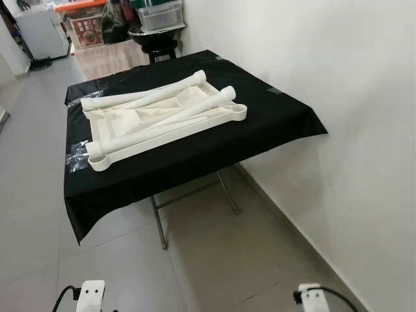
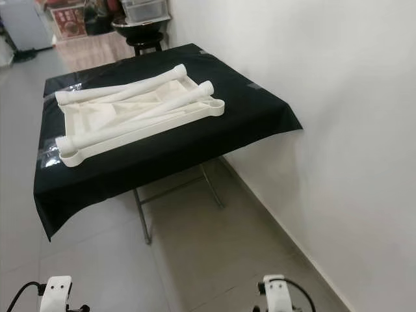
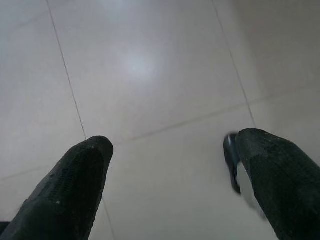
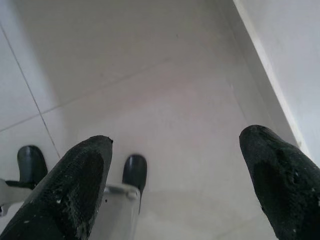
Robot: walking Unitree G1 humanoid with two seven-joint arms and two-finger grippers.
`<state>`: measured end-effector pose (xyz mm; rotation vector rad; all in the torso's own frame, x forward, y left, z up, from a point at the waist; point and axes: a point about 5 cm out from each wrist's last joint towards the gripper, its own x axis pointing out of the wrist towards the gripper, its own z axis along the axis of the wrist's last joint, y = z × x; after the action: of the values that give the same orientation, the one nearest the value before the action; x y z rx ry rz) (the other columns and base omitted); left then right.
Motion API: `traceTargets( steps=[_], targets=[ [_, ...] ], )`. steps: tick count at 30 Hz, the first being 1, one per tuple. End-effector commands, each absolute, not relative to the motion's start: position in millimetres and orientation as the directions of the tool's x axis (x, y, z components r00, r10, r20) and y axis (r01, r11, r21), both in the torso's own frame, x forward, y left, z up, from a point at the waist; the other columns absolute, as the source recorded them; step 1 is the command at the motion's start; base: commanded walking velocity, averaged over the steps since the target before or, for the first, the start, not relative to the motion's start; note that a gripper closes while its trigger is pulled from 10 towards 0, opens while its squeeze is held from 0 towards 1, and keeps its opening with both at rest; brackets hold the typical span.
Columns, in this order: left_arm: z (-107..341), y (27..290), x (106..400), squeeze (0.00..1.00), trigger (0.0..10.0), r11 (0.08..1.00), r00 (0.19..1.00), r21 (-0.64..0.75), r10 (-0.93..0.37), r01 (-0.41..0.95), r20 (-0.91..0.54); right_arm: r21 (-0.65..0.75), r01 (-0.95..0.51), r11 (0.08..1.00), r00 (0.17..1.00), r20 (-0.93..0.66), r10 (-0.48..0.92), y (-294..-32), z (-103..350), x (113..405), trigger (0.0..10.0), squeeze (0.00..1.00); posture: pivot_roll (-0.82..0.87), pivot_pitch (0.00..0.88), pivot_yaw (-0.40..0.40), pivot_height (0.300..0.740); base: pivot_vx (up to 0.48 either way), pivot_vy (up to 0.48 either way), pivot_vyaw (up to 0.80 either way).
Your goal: Building children table
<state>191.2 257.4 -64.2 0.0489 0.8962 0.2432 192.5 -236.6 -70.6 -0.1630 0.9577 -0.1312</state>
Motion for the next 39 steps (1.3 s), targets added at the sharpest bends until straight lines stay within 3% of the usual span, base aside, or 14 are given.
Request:
traceTargets(
  steps=[1, 4, 6, 8, 10, 13, 18, 27, 29, 32, 39],
  targets=[
    [-55, 264, 202, 0.00, 10.0, 0.969, 0.642, 0.143, 0.241, -0.201, -0.728, -0.196, 0.017, 0.980, 0.605, -0.778, -0.166, -231, -66, 203, 10.0, 0.00, -0.06, 0.000, 0.073, 0.740, 0.000, 0.000, 0.00],
    [-50, 265, 209, 0.00, 10.0, 0.970, 0.670, 0.135, 0.237, -0.203, -0.704, -0.210, 0.001, 0.978, 0.634, -0.756, -0.163, -231, -60, 213, 10.0, 0.00, -0.06, 0.000, 0.073, 0.740, 0.000, 0.000, 0.00],
    [-30, 257, 237, 0.00, 10.0, 0.987, 0.799, 0.097, 0.161, -0.129, -0.580, -0.255, -0.049, 0.966, 0.750, -0.648, -0.133, -230, -35, 249, 10.0, 0.00, -0.08, 0.000, 0.073, 0.740, 0.000, 0.000, 0.00],
    [-30, 257, 237, 0.00, 10.0, 0.987, 0.799, 0.097, 0.161, -0.129, -0.580, -0.255, -0.049, 0.966, 0.750, -0.648, -0.133, -230, -35, 249, 10.0, 0.00, -0.08, 0.000, 0.073, 0.740, 0.000, 0.000, 0.00],
    [-9, 240, 259, 0.00, 10.0, 0.998, 0.901, 0.053, 0.045, -0.025, -0.432, -0.277, -0.075, 0.958, 0.843, -0.530, -0.087, -226, -11, 275, 10.0, 0.00, -0.08, 0.000, 0.064, 0.740, 0.000, 0.000, 0.00],
    [10, 221, 272, 0.00, 10.0, 0.997, 0.952, 0.044, -0.044, 0.060, -0.303, -0.312, -0.083, 0.946, 0.900, -0.431, -0.063, -224, 9, 291, 10.0, 0.00, -0.08, 0.000, 0.053, 0.740, 0.000, 0.000, 0.00],
    [32, 186, 269, 0.00, 10.0, 0.987, 0.969, -0.016, -0.160, 0.159, -0.190, -0.279, -0.087, 0.956, 0.945, -0.326, -0.009, -215, 27, 300, 10.0, 0.00, -0.10, 0.000, 0.031, 0.740, 0.000, 0.000, 0.00],
    [32, 186, 269, 0.00, 10.0, 0.987, 0.969, -0.016, -0.160, 0.159, -0.190, -0.279, -0.087, 0.956, 0.945, -0.326, -0.009, -215, 27, 300, 10.0, 0.00, -0.10, 0.000, 0.031, 0.740, 0.000, 0.000, 0.00],
    [39, 176, 267, 0.00, 10.0, 0.985, 0.970, -0.020, -0.174, 0.174, -0.168, -0.247, -0.088, 0.965, 0.956, -0.294, 0.012, -211, 33, 302, 10.0, 0.00, -0.09, 0.000, 0.021, 0.740, 0.000, 0.000, 0.00],
    [69, 142, 246, 0.00, 10.0, 0.971, 0.971, 0.019, -0.237, 0.237, -0.025, -0.125, -0.274, 0.954, 0.953, -0.166, 0.252, -164, 68, 294, 10.0, 0.00, -0.08, 0.000, -0.005, 0.740, 0.000, 0.000, 0.00],
    [88, 129, 246, 0.00, 10.0, 0.973, 0.971, -0.005, -0.231, 0.232, 0.054, -0.134, -0.331, 0.934, 0.943, -0.075, 0.324, -157, 89, 295, 10.0, 0.00, -0.10, 0.000, 0.033, 0.740, 0.000, 0.000, 0.00]
  ],
)
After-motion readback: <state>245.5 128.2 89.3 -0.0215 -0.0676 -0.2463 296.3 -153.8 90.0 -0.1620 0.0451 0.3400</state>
